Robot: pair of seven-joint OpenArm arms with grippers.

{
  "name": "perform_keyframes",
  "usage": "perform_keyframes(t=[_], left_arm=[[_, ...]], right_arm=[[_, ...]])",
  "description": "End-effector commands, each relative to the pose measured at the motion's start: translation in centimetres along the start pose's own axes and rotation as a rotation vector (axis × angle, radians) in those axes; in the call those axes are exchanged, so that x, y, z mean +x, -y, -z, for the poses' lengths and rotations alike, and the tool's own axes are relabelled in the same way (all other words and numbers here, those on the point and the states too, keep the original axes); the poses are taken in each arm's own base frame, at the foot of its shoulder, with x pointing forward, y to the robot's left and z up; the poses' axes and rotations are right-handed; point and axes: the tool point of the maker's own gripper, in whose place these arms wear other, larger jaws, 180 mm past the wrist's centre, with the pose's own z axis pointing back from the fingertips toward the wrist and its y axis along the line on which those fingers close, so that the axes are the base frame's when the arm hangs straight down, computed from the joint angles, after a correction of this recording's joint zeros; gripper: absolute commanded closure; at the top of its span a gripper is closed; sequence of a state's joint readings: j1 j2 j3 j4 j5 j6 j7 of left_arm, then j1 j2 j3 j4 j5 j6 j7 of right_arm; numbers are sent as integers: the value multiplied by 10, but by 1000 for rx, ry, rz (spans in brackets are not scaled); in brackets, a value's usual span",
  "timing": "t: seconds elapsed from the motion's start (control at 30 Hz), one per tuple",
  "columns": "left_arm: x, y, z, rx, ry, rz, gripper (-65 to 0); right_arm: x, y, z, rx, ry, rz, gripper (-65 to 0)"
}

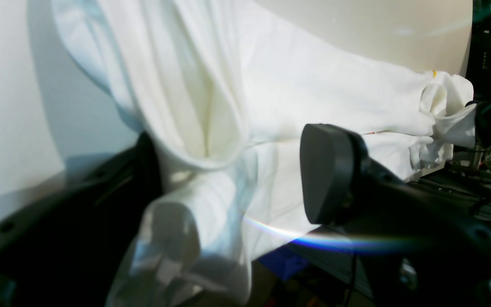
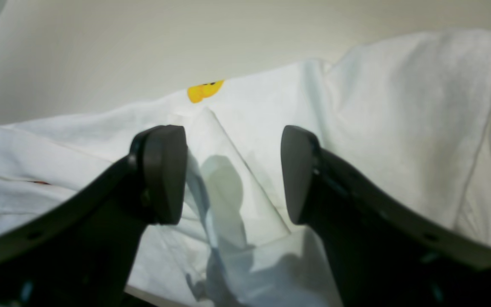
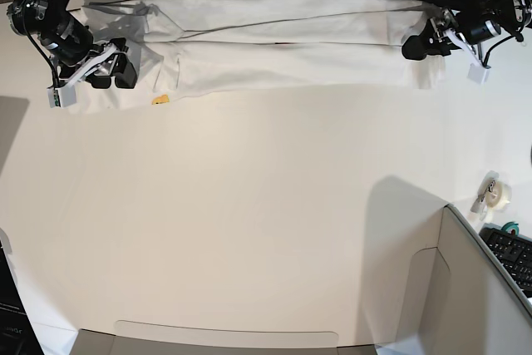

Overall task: Layout the t-shirt on the table in an organized manner, then fold the t-shirt properly
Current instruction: 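Grasp both ends of the white shirt strip with both grippers, then fold the strip end held by the left gripper toward the right gripper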

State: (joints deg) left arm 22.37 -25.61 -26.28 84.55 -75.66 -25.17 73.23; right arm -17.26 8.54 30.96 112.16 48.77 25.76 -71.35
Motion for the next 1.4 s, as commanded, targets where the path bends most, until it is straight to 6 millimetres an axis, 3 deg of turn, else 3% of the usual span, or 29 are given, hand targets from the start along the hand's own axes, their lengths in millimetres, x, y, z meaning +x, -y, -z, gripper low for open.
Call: perform_keyframes(t=[0.0,0.17,0.3,0.5,0.63,0.77,0.87,1.07,1.37], left_arm=[[2,-3,-5,25,-14,25,-393],[1,-3,-5,24,-20,26,-196],[2,-3,-4,23,-19,28,0],[10,14,-2,-5,7,73,0],[19,54,0,-54,40,195,0],[16,93,7,-114,13,319,0],[1,115,21,-176,-47,369,0],[-30,164,57,-336,-183,455,0],[-46,234,90,-532,-239,533,0]], right_arm=[[12,-3,-4,10,40,-27,-349],[13,2,-7,-4,49,-19,-349],[16,3,-7,-8,58,-18,-349],[18,6,-9,-23,91,29,-349],[23,17,-16,-55,119,48,-349],[29,27,-23,-88,148,61,-349],[32,38,-31,-122,167,71,-349],[34,79,-68,-265,234,133,-349],[18,112,-106,-398,244,201,-349]])
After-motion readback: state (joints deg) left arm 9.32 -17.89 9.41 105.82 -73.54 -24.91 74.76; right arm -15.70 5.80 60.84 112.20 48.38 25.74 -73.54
